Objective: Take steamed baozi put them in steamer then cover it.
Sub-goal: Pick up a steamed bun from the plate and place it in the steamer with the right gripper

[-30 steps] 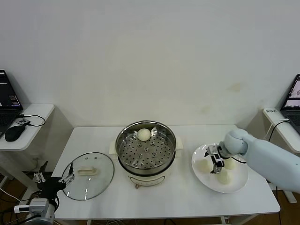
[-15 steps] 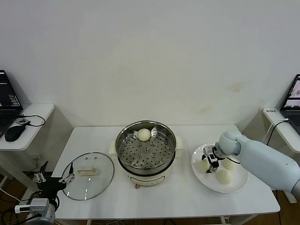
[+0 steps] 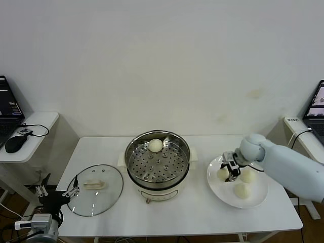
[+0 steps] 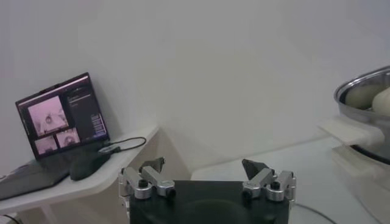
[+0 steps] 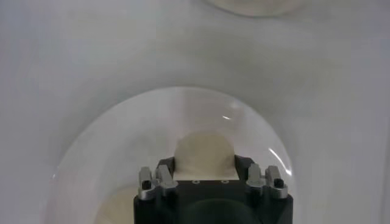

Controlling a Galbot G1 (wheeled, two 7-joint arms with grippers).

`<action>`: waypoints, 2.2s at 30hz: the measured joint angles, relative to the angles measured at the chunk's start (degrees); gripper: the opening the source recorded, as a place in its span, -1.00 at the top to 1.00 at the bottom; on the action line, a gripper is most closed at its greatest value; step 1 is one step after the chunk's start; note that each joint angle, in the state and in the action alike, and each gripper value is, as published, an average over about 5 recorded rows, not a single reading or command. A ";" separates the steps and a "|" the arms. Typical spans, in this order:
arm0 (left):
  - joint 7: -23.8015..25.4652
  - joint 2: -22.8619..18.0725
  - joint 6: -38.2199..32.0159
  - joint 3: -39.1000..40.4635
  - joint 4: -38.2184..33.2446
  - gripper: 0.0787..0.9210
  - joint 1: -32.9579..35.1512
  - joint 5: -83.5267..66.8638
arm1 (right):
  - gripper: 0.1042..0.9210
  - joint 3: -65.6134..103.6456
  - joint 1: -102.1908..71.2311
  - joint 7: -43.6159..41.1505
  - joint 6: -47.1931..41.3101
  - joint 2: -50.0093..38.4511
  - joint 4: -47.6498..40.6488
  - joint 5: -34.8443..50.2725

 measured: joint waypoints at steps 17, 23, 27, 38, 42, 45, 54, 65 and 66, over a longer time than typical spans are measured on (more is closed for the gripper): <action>-0.01 0.86 -0.10 0.23 0.19 -0.77 -0.84 -0.15 | -0.24 -17.08 28.49 2.42 -6.57 4.90 8.06 19.05; -0.02 0.77 -0.12 -0.41 0.01 -0.77 -0.84 -0.20 | -0.26 -19.59 31.44 4.98 -10.10 13.01 6.56 25.47; -0.04 0.35 -0.14 -0.74 0.02 -0.77 -0.79 -0.20 | -0.26 -20.70 31.19 6.55 -12.30 19.28 4.32 28.10; -0.05 -0.31 -0.46 -2.17 -0.50 -0.77 -0.48 -0.42 | -0.26 -22.33 26.74 10.06 -16.79 33.40 -3.18 30.81; -0.12 -0.62 -0.65 -2.27 -0.76 -0.77 -0.57 -0.43 | -0.26 -22.64 24.92 10.96 -17.73 37.30 -5.77 30.92; -0.17 -0.84 -0.77 -2.28 -0.83 -0.77 -0.60 -0.43 | -0.26 -22.85 23.67 11.43 -18.20 39.86 -7.65 30.77; -0.21 -0.97 -1.01 -2.24 -0.84 -0.77 -0.86 -0.42 | -0.26 -22.94 20.66 12.13 -18.88 44.86 -12.95 28.69; -0.20 -0.68 -1.03 -2.06 -0.33 -0.77 -1.29 -0.46 | -0.39 -22.89 19.35 12.37 -19.72 46.62 -15.61 27.19; -0.19 -0.65 -1.03 -2.07 -0.34 -0.77 -1.28 -0.47 | -0.46 -22.86 19.40 12.25 -19.72 46.56 -15.55 27.16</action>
